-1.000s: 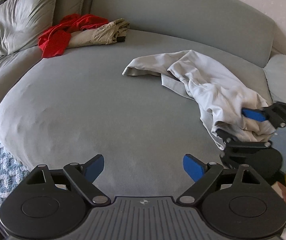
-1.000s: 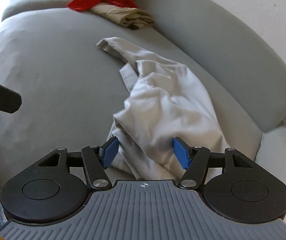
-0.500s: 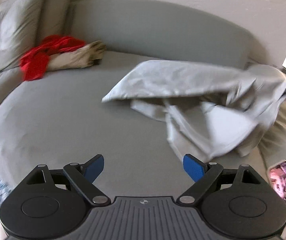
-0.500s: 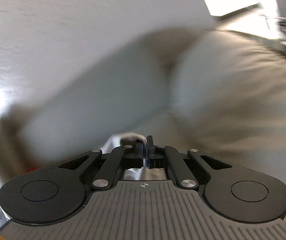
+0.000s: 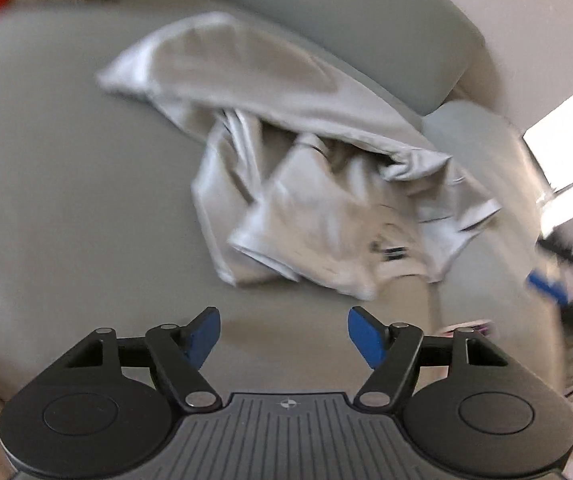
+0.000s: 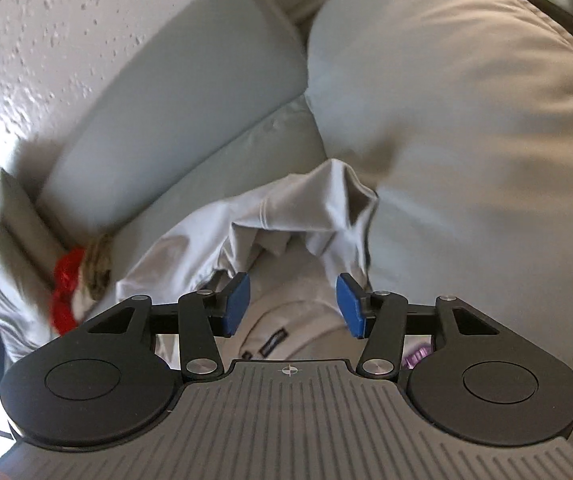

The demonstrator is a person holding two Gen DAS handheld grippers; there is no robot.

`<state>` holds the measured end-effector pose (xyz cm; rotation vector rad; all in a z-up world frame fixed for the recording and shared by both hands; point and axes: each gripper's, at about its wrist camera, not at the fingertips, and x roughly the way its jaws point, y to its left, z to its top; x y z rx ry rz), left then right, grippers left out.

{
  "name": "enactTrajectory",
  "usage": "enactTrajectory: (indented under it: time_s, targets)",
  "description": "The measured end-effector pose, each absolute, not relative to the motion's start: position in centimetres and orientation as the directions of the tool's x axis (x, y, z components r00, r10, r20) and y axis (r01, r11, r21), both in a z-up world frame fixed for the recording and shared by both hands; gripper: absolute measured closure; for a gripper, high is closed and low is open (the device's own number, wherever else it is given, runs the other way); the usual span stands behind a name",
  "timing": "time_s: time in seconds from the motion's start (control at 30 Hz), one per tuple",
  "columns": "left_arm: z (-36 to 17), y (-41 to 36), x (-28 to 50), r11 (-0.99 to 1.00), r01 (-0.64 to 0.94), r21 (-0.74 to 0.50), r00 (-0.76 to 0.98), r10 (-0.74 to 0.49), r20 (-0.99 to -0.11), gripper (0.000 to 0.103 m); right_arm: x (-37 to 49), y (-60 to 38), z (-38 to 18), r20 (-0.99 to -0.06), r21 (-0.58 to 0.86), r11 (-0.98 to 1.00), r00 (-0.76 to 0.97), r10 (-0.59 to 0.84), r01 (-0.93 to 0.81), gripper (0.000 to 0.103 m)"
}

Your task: Fold clothes

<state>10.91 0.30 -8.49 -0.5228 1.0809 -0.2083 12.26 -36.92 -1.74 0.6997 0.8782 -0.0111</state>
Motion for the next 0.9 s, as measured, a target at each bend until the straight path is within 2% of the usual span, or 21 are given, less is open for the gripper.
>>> enactTrajectory:
  time_s: [0.1, 0.2, 0.37, 0.77, 0.9]
  targets:
    - [-9.7, -0.5, 11.3, 0.762, -0.178, -0.623, 0.455, -0.497, -0.739, 0.036, 10.4, -37.2, -1.5, -0.696, 0.579, 0.765, 0.660, 0.283, 0.283, 0.048]
    - [-10.4, -0.9, 11.6, 0.702, -0.245, -0.668, 0.482, -0.510, -0.713, 0.040, 9.7, -37.0, -1.5, -0.691, 0.589, 0.760, 0.659, 0.298, 0.274, 0.047]
    - [-10.7, -0.4, 12.0, 0.640, -0.297, -0.709, 0.521, -0.514, -0.682, 0.042, 9.1, -35.7, -1.2, -0.704, 0.553, 0.795, 0.650, 0.286, 0.249, 0.047]
    - [-12.1, 1.5, 13.6, 0.484, -0.428, -0.764, 0.592, -0.489, -0.641, 0.050, 7.8, -35.0, -1.1, -0.678, 0.578, 0.783, 0.669, 0.303, 0.232, 0.047]
    - [-12.2, 0.7, 13.1, 0.405, -0.463, -0.788, 0.549, -0.568, -0.614, 0.050, 7.6, -35.2, -1.7, -0.691, 0.577, 0.775, 0.661, 0.294, 0.259, 0.047]
